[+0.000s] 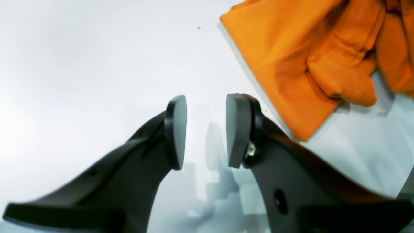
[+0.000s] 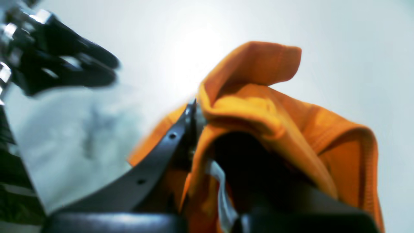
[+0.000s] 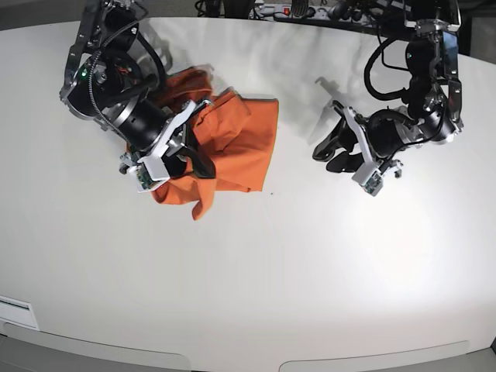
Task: Fold the T-shirt properly
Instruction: 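Grasp the opposite strip end with the right gripper and fold it over, then lift the folded bundle edge with the right gripper and tuck it over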
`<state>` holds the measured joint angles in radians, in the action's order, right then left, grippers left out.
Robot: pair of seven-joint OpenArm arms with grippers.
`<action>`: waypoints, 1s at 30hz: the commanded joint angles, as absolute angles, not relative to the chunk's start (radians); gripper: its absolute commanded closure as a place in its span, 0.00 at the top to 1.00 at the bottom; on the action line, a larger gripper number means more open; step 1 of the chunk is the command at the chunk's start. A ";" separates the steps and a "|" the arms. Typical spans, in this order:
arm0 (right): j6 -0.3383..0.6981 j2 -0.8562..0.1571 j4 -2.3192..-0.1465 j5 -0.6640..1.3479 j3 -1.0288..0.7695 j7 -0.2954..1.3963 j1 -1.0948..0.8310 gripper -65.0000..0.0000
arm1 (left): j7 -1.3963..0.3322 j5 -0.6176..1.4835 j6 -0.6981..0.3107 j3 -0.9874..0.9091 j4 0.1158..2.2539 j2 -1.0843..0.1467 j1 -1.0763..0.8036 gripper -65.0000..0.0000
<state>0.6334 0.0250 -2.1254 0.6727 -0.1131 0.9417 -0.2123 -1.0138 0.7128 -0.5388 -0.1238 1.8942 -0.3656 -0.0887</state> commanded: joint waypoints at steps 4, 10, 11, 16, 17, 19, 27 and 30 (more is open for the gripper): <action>0.659 0.078 -2.140 0.680 -0.072 0.895 -0.196 0.00 | -0.989 0.749 -0.545 -0.128 1.909 -0.374 -0.075 0.35; 0.651 0.122 -2.076 0.567 0.031 0.804 -0.178 0.02 | -0.989 0.750 -0.545 -0.128 1.909 -0.374 -0.075 0.35; 0.650 0.122 -2.037 0.567 0.052 0.803 -0.162 0.14 | -0.989 0.749 -0.545 -0.128 1.909 -0.374 -0.075 0.35; 0.677 0.121 -1.871 0.597 0.167 0.872 -0.050 0.65 | -0.989 0.749 -0.545 -0.128 1.909 -0.374 -0.075 0.35; 0.698 0.121 -1.872 0.636 0.186 0.918 -0.031 0.65 | -0.989 0.749 -0.545 -0.128 1.909 -0.374 -0.075 0.35; 0.698 0.121 -1.900 0.737 0.215 1.006 0.004 0.65 | -0.989 0.749 -0.545 -0.128 1.909 -0.374 -0.075 0.35; 0.698 0.097 -2.063 0.719 0.135 1.119 0.009 0.65 | -0.988 0.723 -0.545 -0.128 1.909 -0.405 -0.075 0.35; 0.698 0.049 -2.091 0.739 0.063 1.119 -0.030 0.64 | -0.983 0.723 -0.545 -0.128 1.909 -0.424 -0.074 0.32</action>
<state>0.6960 0.0452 -2.0678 0.7097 0.0605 1.1526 -0.0483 -1.0111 0.7071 -0.5419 -0.1238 1.8946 -0.4171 -0.0887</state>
